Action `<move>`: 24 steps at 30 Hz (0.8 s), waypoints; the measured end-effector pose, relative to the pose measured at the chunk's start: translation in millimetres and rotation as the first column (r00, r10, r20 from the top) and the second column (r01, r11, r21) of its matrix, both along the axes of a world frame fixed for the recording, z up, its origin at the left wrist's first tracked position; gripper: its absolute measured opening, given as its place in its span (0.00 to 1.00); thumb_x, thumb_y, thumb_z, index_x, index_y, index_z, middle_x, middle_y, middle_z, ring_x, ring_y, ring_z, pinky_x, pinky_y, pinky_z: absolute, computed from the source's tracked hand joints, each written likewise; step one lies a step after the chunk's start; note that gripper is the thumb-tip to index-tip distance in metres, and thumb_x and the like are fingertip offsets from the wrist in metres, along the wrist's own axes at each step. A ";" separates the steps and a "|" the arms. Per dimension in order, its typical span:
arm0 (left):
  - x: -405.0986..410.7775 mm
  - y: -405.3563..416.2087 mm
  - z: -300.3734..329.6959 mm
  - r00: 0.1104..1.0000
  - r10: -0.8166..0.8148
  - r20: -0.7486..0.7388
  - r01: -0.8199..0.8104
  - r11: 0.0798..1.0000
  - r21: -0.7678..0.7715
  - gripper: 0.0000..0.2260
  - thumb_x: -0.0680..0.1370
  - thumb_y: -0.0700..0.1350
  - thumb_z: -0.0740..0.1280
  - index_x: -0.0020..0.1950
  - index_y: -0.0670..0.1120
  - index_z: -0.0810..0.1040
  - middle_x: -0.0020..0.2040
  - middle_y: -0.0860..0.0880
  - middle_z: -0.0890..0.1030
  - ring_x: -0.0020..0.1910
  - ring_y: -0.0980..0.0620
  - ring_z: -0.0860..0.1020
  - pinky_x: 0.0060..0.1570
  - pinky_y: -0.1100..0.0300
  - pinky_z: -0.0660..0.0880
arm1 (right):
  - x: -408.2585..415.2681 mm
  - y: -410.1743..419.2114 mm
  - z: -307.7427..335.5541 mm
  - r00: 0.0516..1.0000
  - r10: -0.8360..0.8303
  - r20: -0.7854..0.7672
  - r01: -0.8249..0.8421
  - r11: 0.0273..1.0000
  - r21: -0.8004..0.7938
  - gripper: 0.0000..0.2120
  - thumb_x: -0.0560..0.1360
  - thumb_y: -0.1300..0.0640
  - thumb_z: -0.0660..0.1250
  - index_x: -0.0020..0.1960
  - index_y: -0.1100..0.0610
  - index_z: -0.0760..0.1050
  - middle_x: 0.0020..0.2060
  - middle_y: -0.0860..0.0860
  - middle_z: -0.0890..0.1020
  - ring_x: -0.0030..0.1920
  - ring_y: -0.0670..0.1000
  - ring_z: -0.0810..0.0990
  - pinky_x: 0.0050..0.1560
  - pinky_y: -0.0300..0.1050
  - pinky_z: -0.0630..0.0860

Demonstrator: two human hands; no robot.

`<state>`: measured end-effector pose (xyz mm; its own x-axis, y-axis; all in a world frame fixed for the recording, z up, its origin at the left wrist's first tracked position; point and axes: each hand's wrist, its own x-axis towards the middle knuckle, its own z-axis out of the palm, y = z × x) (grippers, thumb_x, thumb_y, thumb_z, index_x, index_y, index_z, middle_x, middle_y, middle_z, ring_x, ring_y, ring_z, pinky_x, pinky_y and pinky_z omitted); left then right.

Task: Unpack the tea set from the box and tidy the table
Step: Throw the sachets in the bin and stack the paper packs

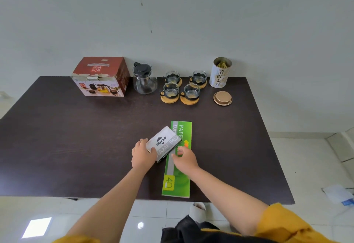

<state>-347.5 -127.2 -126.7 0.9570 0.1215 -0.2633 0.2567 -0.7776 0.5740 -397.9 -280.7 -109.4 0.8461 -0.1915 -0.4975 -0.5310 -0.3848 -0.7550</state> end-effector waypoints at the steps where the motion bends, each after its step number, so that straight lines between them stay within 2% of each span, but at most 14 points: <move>1: 8.3 -1.6 -1.1 0.999 -0.017 -0.048 0.017 1.000 0.010 0.24 0.77 0.47 0.62 0.72 0.45 0.65 0.72 0.45 0.67 0.71 0.43 0.63 0.67 0.50 0.63 | 7.8 -0.1 -2.2 0.999 -0.042 -0.031 0.043 0.998 0.042 0.22 0.76 0.54 0.65 0.68 0.60 0.69 0.59 0.53 0.77 0.58 0.52 0.77 0.58 0.46 0.74; 2: 14.6 -3.2 -1.6 0.995 -0.014 -0.100 0.015 1.000 0.011 0.24 0.77 0.49 0.61 0.72 0.45 0.65 0.71 0.45 0.68 0.70 0.43 0.65 0.66 0.50 0.64 | 15.5 0.0 -4.8 0.994 -0.087 -0.061 0.092 0.992 0.081 0.19 0.76 0.55 0.65 0.65 0.60 0.72 0.53 0.52 0.79 0.52 0.52 0.78 0.52 0.45 0.75; 4: 23.7 -5.7 -3.5 0.990 0.010 -0.142 -0.011 1.000 -0.006 0.22 0.75 0.50 0.60 0.68 0.45 0.71 0.65 0.43 0.74 0.64 0.42 0.71 0.62 0.51 0.69 | 29.4 -1.1 -8.3 0.985 -0.155 -0.073 0.163 0.980 0.114 0.09 0.73 0.60 0.62 0.50 0.62 0.77 0.39 0.52 0.77 0.39 0.51 0.75 0.39 0.43 0.69; 5: 27.5 -7.6 -4.1 0.991 0.006 -0.130 -0.010 1.000 -0.027 0.20 0.74 0.48 0.60 0.63 0.44 0.75 0.61 0.43 0.77 0.61 0.43 0.74 0.59 0.53 0.71 | 36.4 -2.1 -10.4 0.981 -0.184 -0.063 0.190 0.975 0.112 0.06 0.72 0.61 0.61 0.44 0.61 0.76 0.37 0.52 0.77 0.35 0.50 0.73 0.36 0.42 0.67; 6: 30.4 -10.6 -4.1 0.994 -0.009 -0.113 0.004 0.999 -0.049 0.17 0.73 0.46 0.60 0.59 0.44 0.78 0.57 0.44 0.79 0.58 0.43 0.76 0.56 0.56 0.72 | 43.3 -3.1 -11.0 0.975 -0.218 -0.049 0.223 0.967 0.122 0.05 0.72 0.61 0.61 0.42 0.61 0.76 0.38 0.52 0.78 0.35 0.50 0.75 0.36 0.41 0.69; 8: 34.5 -21.6 -1.8 0.995 -0.043 -0.087 0.036 0.996 -0.079 0.12 0.73 0.41 0.61 0.53 0.45 0.80 0.50 0.47 0.81 0.54 0.46 0.77 0.51 0.59 0.71 | 55.7 -6.8 -12.5 0.957 -0.291 -0.018 0.291 0.949 0.122 0.08 0.72 0.57 0.62 0.47 0.58 0.78 0.49 0.53 0.78 0.43 0.52 0.80 0.45 0.45 0.77; 9: 36.1 -28.5 -0.4 0.996 -0.045 -0.082 0.037 0.995 -0.098 0.12 0.74 0.39 0.61 0.52 0.45 0.80 0.49 0.47 0.81 0.52 0.47 0.77 0.49 0.60 0.70 | 60.9 -10.1 -11.3 0.945 -0.327 -0.014 0.326 0.940 0.100 0.11 0.72 0.56 0.63 0.51 0.58 0.78 0.53 0.54 0.75 0.48 0.54 0.80 0.50 0.48 0.78; 12: 39.7 -50.1 1.3 0.997 -0.032 -0.070 0.021 0.988 -0.151 0.12 0.74 0.39 0.61 0.53 0.44 0.79 0.49 0.48 0.81 0.50 0.49 0.77 0.47 0.61 0.70 | 71.4 -24.5 -6.7 0.931 -0.366 -0.018 0.366 0.930 0.037 0.16 0.75 0.55 0.61 0.60 0.58 0.75 0.59 0.55 0.70 0.57 0.59 0.75 0.56 0.47 0.74; 14: 41.4 -60.7 0.6 0.997 -0.005 -0.073 -0.008 0.985 -0.173 0.09 0.74 0.40 0.61 0.51 0.45 0.78 0.46 0.50 0.80 0.47 0.50 0.76 0.44 0.62 0.69 | 76.1 -35.2 -8.5 0.931 -0.363 -0.022 0.364 0.931 0.033 0.17 0.75 0.56 0.61 0.62 0.58 0.73 0.60 0.55 0.69 0.59 0.59 0.73 0.55 0.45 0.71; 16: 43.0 -67.4 0.0 0.997 0.029 -0.070 -0.040 0.985 -0.169 0.04 0.74 0.41 0.62 0.44 0.46 0.77 0.41 0.51 0.79 0.42 0.51 0.76 0.37 0.61 0.69 | 79.3 -41.6 -12.0 0.934 -0.357 -0.021 0.358 0.933 0.037 0.16 0.75 0.57 0.61 0.62 0.58 0.73 0.60 0.55 0.69 0.60 0.58 0.73 0.54 0.45 0.70; 19: 46.1 -69.5 -1.3 0.998 0.043 -0.054 -0.050 0.988 -0.144 0.05 0.74 0.43 0.64 0.38 0.46 0.75 0.37 0.52 0.78 0.39 0.52 0.76 0.32 0.65 0.67 | 81.1 -44.2 -18.3 0.922 -0.388 0.004 0.387 0.920 0.061 0.15 0.73 0.58 0.63 0.59 0.57 0.74 0.59 0.54 0.71 0.57 0.56 0.75 0.56 0.47 0.74; 24: 49.9 -70.2 -0.1 0.997 0.054 -0.062 -0.063 0.986 -0.154 0.02 0.74 0.43 0.66 0.42 0.47 0.75 0.37 0.54 0.77 0.39 0.54 0.75 0.33 0.67 0.66 | 78.8 -41.7 -26.9 0.905 -0.426 0.008 0.425 0.904 0.053 0.09 0.73 0.59 0.66 0.50 0.51 0.70 0.53 0.52 0.71 0.52 0.56 0.77 0.52 0.54 0.78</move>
